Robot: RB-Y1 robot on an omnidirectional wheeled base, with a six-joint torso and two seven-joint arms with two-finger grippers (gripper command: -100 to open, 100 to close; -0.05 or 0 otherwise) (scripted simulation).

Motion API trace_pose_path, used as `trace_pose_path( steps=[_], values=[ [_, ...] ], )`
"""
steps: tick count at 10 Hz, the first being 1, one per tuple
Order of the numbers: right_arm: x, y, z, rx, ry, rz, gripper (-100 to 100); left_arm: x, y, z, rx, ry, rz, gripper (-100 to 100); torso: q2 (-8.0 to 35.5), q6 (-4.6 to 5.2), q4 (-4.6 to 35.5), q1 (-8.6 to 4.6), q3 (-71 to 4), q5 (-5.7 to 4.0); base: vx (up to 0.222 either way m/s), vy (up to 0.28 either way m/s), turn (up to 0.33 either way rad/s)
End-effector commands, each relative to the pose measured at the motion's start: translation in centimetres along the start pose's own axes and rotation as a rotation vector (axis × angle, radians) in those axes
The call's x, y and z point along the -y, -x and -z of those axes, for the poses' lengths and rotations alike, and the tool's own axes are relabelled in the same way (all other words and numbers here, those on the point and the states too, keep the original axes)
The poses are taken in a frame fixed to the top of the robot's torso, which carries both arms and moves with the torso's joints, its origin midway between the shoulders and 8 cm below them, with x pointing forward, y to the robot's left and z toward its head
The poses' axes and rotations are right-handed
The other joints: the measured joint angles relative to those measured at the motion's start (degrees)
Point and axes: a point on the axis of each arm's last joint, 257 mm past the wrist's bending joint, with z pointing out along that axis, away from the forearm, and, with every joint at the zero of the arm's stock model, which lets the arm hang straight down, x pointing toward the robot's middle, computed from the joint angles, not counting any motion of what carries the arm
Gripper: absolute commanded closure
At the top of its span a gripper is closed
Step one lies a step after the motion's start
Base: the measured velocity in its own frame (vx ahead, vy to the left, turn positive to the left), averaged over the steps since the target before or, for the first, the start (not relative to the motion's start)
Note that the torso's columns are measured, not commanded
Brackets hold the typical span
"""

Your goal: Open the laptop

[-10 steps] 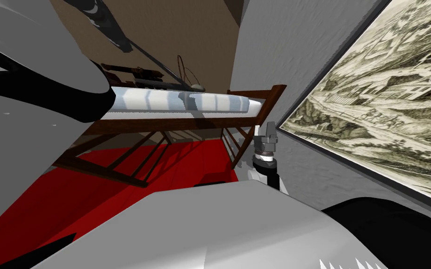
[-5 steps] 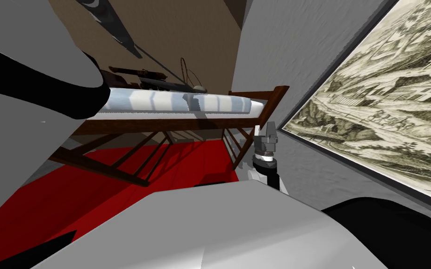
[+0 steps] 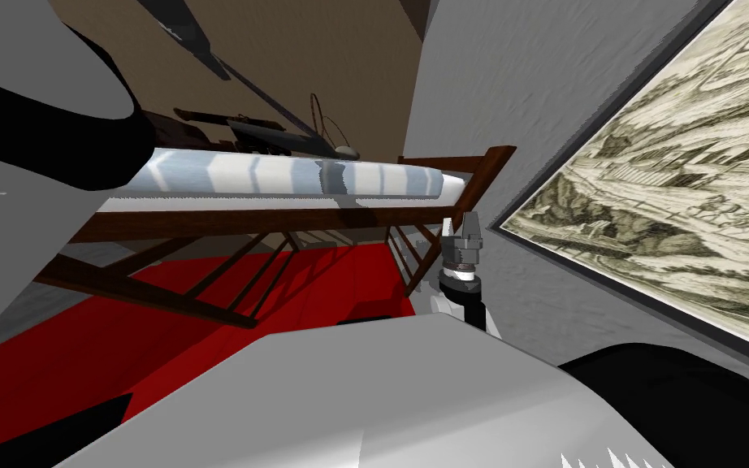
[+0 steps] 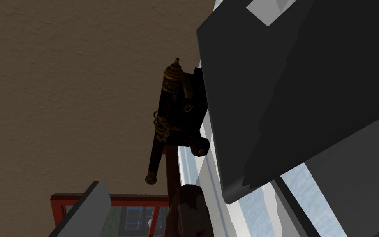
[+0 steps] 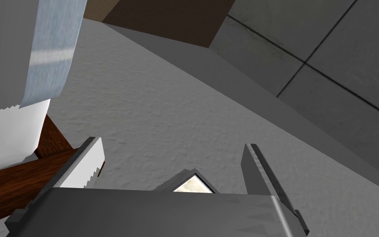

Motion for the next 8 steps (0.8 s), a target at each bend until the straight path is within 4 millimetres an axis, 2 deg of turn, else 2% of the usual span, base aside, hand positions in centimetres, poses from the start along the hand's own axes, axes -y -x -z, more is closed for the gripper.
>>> trace_pose_path(
  steps=[1,2,3,8],
  values=[
    [0.0,0.0,0.0,0.0,0.0,0.0,0,1.12,0.14,1.9,0.001,-0.002,0.003,-100,0.04,-0.01,0.04,-0.01,0.04,-0.02,0.048,0.005,-0.01],
    [0.0,0.0,0.0,0.0,0.0,0.0,0,0.71,-0.07,1.27,0.002,0.002,0.001,-100,0.05,-0.01,0.05,-0.05,0.05,-0.03,0.023,0.001,0.001],
    [0.0,0.0,0.0,0.0,0.0,0.0,0,0.68,-0.06,1.31,0.003,0.004,0.001,0,0.06,0.01,0.0,-0.03,0.03,-0.01,0.005,0.001,0.0],
    [0.0,0.0,0.0,0.0,0.0,0.0,0,0.65,-0.06,1.28,0.003,0.005,0.0,0,-0.25,0.01,-0.14,0.08,-0.19,0.06,0.0,0.0,0.0]
  ],
)
